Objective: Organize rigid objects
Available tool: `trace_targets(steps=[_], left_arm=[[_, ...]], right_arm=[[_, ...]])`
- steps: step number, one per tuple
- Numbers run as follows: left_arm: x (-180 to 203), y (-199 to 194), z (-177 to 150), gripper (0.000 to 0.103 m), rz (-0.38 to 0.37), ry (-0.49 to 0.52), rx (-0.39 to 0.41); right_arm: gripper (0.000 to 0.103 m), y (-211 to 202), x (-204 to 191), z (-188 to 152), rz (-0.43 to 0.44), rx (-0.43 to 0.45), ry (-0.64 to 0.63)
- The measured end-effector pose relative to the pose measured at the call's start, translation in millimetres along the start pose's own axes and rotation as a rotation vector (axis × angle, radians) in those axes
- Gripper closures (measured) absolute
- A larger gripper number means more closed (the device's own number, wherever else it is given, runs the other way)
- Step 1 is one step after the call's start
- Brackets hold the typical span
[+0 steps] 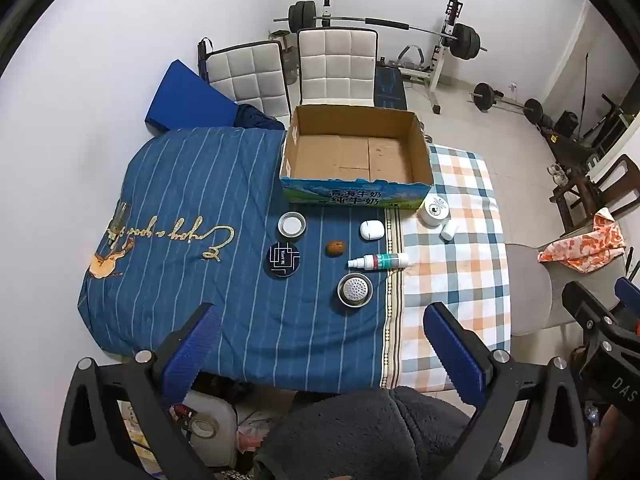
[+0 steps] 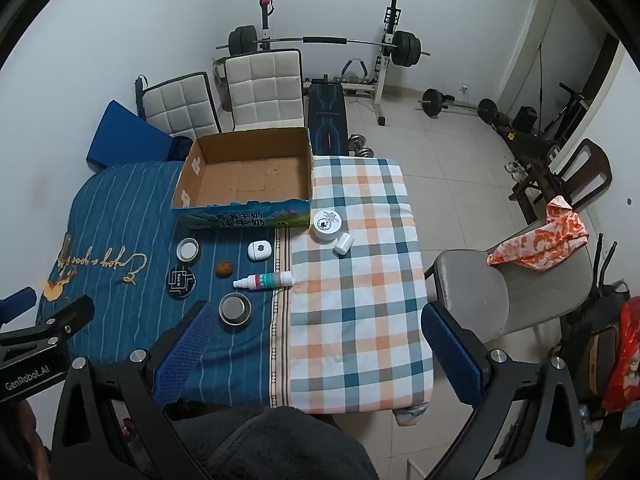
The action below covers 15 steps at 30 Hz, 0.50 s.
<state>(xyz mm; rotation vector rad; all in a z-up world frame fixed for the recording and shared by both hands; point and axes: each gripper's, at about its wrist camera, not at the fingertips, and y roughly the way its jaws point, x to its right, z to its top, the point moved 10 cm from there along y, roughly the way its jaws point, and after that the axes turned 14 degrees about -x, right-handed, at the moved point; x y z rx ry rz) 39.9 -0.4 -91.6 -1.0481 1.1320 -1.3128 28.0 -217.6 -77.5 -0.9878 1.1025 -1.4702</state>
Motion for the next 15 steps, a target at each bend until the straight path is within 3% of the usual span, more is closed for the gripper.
trace_targets(steps=[15], left_arm=[[5.8,-0.6,-3.1,0.000,-0.018,0.010,0.010]], right_arm=[[0.000,-3.8,2.9,-4.0,-0.002,0.006,-0.008]])
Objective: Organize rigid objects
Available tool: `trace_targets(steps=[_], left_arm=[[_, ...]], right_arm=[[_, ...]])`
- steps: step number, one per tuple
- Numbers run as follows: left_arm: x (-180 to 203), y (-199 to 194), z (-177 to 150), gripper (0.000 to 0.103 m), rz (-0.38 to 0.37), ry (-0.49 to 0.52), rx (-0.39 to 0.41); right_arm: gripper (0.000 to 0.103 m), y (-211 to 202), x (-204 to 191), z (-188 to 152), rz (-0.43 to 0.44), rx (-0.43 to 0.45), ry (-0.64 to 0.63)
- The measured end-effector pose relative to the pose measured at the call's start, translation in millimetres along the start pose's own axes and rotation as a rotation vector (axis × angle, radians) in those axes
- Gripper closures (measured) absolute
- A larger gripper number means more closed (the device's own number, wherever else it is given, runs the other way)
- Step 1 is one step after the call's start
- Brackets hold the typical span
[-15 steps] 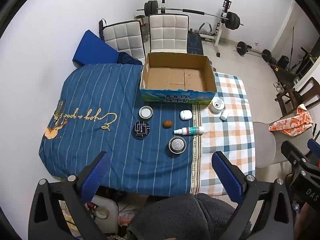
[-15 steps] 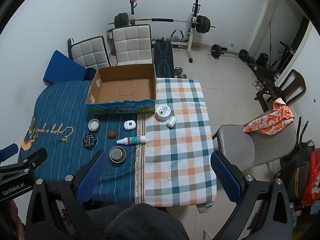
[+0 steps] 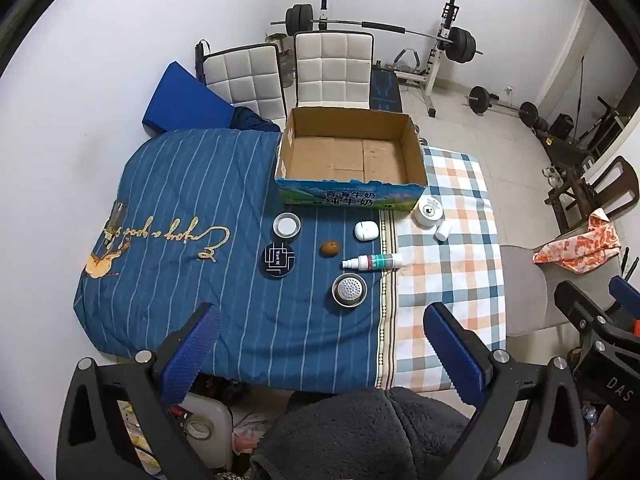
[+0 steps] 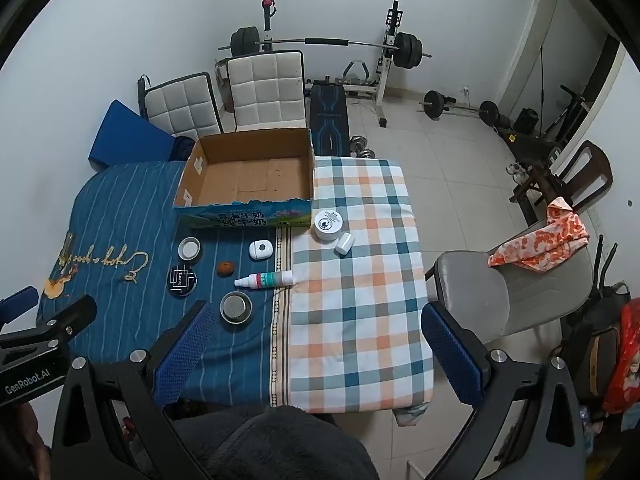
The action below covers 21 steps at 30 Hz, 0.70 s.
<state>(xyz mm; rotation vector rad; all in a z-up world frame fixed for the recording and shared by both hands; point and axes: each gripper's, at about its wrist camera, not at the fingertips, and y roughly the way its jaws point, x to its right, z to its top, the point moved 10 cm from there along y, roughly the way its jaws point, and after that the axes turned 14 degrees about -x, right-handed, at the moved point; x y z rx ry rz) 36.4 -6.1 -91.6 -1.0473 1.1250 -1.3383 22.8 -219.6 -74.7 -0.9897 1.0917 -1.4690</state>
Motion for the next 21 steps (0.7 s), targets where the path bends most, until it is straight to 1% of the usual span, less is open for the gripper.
trace_targets(steps=[4,6,12,21], left_arm=[[3.8,1.0,-1.1,0.000,0.001,-0.002,0.004],[-2.2,-6.6,-2.8,0.000,-0.008,-0.014,0.011],[-3.3,-7.1,-3.5,0.000,-0.019,-0.025,0.015],[-1.0,-8.3,-3.9,0.000,-0.016,-0.026,0.020]], right_arm=[[0.000,-0.4,0.6,-0.4,0.000,0.003,0.002],[0.000,-0.2,-2.9,-1.0,-0.007,0.005,0.002],[0.000,-5.9,-2.9,0.5,-0.005,0.010,0.003],[0.000,-13.0,0.8,1.7,0.000,0.022,-0.005]])
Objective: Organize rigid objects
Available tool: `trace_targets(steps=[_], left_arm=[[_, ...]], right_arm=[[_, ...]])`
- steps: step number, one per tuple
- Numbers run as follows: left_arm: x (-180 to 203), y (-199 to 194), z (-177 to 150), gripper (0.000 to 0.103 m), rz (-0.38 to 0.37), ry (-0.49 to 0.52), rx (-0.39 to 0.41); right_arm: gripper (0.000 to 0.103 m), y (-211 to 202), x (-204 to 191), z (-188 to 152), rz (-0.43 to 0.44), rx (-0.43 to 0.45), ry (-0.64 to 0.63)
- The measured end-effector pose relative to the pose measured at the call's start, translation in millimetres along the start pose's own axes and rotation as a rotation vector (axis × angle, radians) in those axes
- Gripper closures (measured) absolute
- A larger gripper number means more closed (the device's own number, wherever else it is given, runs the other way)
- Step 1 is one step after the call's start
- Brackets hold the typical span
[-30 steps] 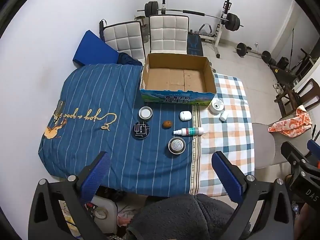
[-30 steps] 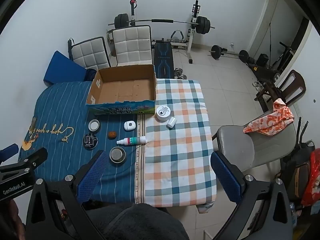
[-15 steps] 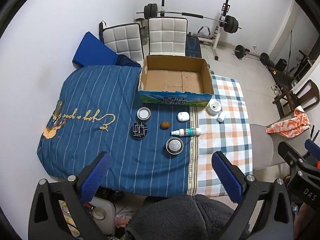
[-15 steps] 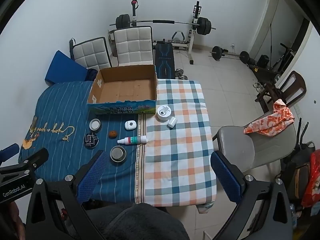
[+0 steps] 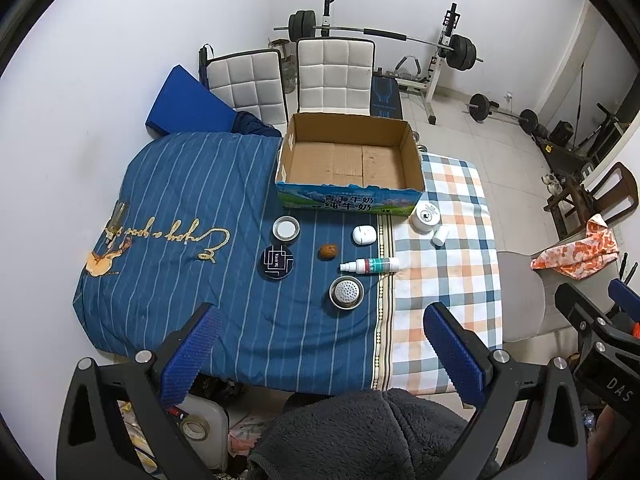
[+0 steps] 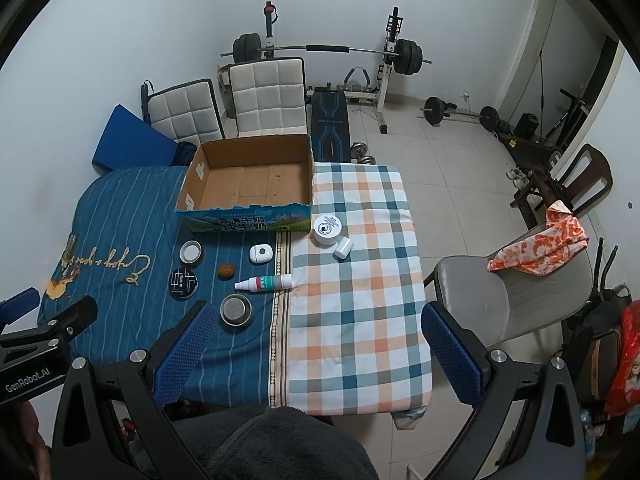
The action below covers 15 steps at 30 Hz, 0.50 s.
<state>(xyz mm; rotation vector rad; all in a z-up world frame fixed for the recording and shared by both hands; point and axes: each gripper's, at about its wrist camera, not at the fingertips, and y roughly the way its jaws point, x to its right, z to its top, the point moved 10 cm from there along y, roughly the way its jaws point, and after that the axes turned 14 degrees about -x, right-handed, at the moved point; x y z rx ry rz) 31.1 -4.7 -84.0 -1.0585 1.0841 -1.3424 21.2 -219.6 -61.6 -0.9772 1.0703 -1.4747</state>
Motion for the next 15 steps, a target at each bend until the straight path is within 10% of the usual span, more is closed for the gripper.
trace_targets(steps=[15], left_arm=[[1.2,-6.2,2.2,0.000,-0.007,-0.004,0.016]], right_arm=[[0.000,-2.1,1.4,0.4,-0.004,0.000,0.002]])
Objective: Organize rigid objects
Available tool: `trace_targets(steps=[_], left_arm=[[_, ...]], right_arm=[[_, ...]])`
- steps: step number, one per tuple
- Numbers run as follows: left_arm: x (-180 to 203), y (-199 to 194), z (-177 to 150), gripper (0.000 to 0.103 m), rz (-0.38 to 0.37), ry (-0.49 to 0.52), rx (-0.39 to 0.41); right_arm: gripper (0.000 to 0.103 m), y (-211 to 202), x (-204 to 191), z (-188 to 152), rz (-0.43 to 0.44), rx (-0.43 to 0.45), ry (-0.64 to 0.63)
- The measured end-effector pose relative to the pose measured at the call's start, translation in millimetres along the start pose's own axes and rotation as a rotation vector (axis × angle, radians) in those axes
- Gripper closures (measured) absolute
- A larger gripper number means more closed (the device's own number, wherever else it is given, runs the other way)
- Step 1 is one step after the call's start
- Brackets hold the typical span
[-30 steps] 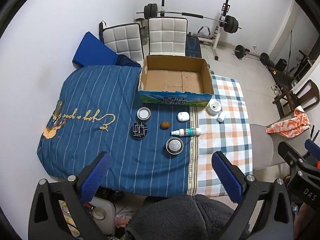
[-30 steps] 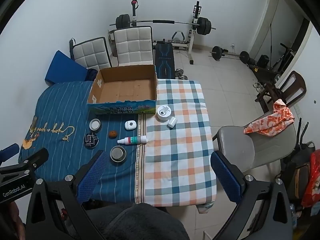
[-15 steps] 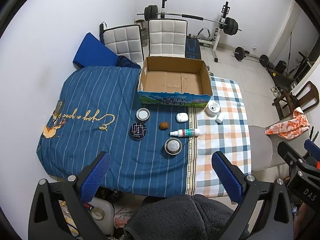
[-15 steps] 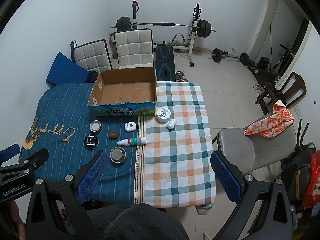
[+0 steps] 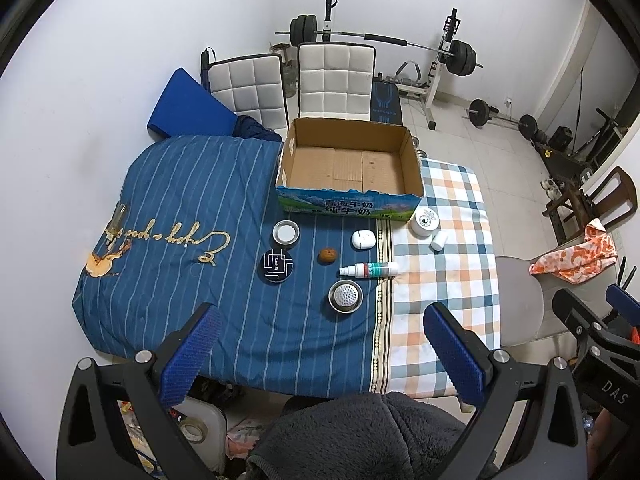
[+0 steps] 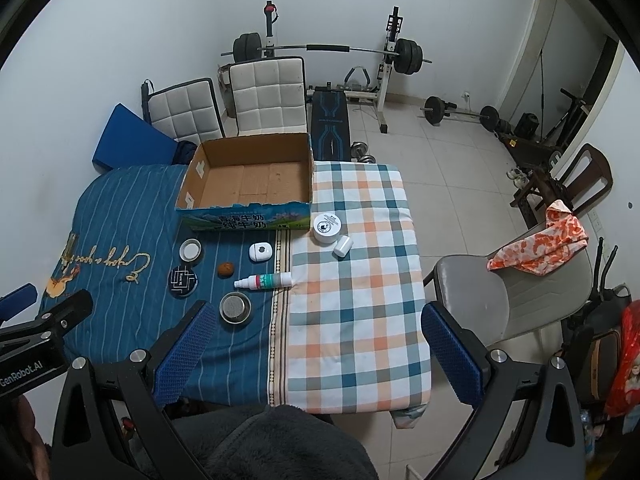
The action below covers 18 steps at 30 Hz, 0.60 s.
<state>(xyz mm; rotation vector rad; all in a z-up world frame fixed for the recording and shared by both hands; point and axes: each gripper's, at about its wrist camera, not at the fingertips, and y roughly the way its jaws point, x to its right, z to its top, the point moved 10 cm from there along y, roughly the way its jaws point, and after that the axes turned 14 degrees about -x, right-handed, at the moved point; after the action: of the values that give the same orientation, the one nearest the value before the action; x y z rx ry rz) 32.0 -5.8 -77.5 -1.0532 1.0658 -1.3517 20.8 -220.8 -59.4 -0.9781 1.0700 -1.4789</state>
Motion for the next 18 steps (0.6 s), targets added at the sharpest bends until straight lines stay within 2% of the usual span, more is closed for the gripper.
trace_targets(steps=[18], left_arm=[[-2.8,-3.9,-1.0,0.000,-0.001,-0.002,0.015]], right_arm=[[0.000,-0.2,-2.9,-1.2,-0.001,0.010,-0.003]])
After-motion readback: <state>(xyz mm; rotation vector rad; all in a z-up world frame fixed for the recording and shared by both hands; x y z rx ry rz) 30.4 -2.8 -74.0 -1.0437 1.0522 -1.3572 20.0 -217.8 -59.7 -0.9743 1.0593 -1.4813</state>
